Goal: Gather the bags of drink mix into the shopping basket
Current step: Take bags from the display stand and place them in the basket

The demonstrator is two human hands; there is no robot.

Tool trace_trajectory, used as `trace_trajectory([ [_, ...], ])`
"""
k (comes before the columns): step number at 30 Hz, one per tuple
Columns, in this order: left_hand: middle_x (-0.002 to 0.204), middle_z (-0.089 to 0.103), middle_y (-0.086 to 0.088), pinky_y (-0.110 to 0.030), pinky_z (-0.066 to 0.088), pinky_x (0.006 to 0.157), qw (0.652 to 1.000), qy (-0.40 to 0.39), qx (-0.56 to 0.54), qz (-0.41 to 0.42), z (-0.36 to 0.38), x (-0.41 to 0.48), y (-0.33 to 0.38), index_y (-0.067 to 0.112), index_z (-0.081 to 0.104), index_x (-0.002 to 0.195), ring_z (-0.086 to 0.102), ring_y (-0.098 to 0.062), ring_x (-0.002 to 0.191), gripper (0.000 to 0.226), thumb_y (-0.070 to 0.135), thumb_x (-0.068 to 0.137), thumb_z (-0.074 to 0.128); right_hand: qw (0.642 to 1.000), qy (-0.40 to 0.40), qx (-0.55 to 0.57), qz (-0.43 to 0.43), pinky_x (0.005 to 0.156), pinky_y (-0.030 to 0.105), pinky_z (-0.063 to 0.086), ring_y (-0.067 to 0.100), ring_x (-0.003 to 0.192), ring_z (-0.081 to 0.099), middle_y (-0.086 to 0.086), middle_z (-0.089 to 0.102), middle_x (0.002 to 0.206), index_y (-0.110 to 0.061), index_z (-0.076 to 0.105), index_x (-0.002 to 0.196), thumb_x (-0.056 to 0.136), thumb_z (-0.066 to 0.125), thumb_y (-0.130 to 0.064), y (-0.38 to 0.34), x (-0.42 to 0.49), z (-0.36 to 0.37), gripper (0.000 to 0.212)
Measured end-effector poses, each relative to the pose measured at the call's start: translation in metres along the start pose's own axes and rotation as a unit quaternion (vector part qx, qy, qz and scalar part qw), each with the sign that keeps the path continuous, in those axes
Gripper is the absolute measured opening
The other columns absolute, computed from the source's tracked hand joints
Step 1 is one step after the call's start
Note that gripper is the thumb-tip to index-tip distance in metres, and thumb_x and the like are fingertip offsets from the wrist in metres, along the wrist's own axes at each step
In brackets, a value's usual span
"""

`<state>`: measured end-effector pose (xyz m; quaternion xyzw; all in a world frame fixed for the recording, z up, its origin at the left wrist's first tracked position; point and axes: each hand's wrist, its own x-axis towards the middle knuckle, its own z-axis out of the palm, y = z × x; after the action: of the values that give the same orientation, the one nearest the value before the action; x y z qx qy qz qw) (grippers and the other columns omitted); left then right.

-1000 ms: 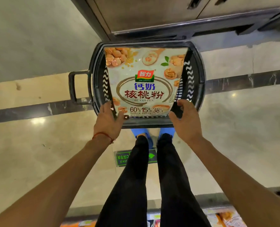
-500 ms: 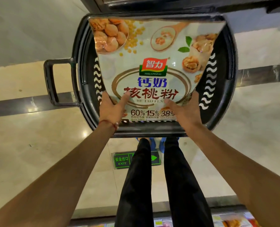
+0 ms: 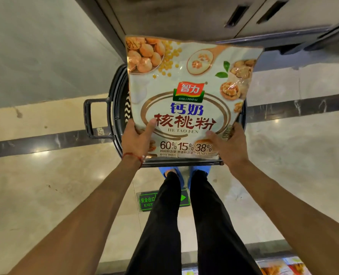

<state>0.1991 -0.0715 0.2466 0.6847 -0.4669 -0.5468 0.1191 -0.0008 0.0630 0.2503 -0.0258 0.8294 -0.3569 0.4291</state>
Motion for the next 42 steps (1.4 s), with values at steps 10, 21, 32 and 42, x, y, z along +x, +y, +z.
trace_trajectory([
  [10, 0.105, 0.077, 0.0, -0.023, 0.059, 0.063, 0.988, -0.099, -0.116, 0.0, -0.051, -0.117, 0.087, 0.017, 0.064, 0.124, 0.076, -0.014, 0.088, 0.036, 0.029, 0.091, 0.073, 0.996, -0.012, 0.084, -0.018, 0.072, 0.03, 0.065, 0.01, 0.087, 0.078, -0.003, 0.077, 0.106, -0.018, 0.062, 0.119, 0.087, 0.082, -0.015, -0.069, -0.13, -0.087, 0.038],
  [21, 0.114, 0.075, -0.003, -0.041, 0.062, 0.083, 0.973, -0.222, -0.059, 0.038, -0.041, -0.218, 0.144, 0.018, 0.058, 0.129, 0.073, -0.023, 0.103, 0.043, 0.015, 0.089, 0.074, 0.989, 0.0, 0.12, -0.086, 0.075, 0.034, 0.065, 0.021, 0.099, 0.077, 0.007, 0.077, 0.113, -0.007, 0.058, 0.124, 0.082, 0.083, 0.001, -0.064, -0.215, -0.187, 0.05],
  [32, 0.103, 0.076, 0.003, -0.028, 0.061, 0.065, 0.968, -0.207, -0.002, 0.145, 0.07, -0.315, 0.187, 0.022, 0.052, 0.119, 0.076, -0.011, 0.086, 0.052, 0.01, 0.079, 0.083, 0.976, -0.005, 0.149, -0.157, 0.085, 0.04, 0.064, 0.02, 0.106, 0.076, 0.003, 0.077, 0.118, -0.013, 0.06, 0.128, 0.077, 0.088, -0.002, -0.034, -0.202, -0.332, 0.059],
  [42, 0.107, 0.072, 0.003, -0.022, 0.058, 0.061, 0.969, -0.169, -0.026, 0.179, 0.168, -0.374, 0.247, 0.023, 0.049, 0.116, 0.074, -0.006, 0.084, 0.052, 0.014, 0.078, 0.084, 0.965, -0.008, 0.156, -0.208, 0.069, 0.022, 0.062, 0.01, 0.102, 0.071, -0.006, 0.069, 0.119, -0.018, 0.047, 0.127, 0.075, 0.09, -0.007, -0.064, -0.167, -0.453, 0.068],
])
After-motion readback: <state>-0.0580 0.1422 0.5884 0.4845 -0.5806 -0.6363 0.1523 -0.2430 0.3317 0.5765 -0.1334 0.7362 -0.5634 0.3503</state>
